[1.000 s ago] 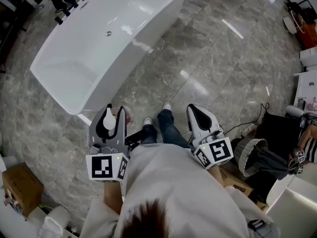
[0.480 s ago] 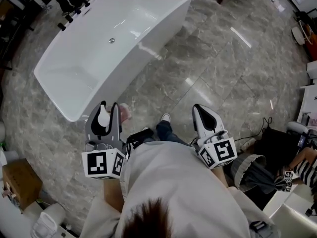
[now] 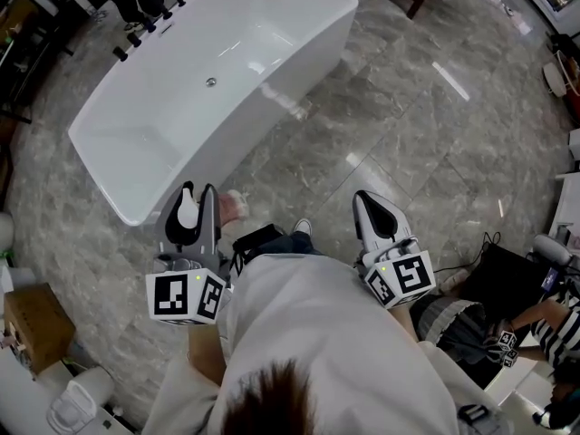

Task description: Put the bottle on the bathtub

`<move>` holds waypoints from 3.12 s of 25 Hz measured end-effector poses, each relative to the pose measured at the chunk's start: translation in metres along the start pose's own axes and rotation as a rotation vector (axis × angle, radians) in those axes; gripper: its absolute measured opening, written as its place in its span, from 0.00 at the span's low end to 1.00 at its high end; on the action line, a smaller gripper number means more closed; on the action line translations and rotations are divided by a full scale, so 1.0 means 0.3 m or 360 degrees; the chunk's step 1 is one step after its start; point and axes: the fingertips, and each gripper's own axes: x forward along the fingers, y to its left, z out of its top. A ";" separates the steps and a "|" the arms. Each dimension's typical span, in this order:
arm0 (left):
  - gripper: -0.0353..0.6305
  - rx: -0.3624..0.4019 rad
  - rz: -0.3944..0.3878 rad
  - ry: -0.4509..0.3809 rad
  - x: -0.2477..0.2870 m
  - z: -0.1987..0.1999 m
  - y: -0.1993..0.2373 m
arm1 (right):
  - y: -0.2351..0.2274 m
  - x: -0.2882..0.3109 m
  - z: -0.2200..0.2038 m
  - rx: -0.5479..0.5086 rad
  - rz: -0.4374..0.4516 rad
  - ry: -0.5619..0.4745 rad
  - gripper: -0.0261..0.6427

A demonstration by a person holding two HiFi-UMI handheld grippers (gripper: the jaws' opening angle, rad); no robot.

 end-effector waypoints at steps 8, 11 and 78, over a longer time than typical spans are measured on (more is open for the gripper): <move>0.33 0.0015 0.0002 0.0033 0.071 0.023 0.015 | -0.039 0.038 -0.016 0.0044 -0.0023 0.0041 0.04; 0.33 0.0005 -0.0007 0.0054 0.130 0.012 0.025 | -0.068 0.077 -0.021 0.0053 -0.0037 0.0073 0.04; 0.33 0.0061 0.0155 -0.0043 1.051 0.221 0.030 | -0.702 0.852 0.265 -0.0037 0.0189 0.0155 0.04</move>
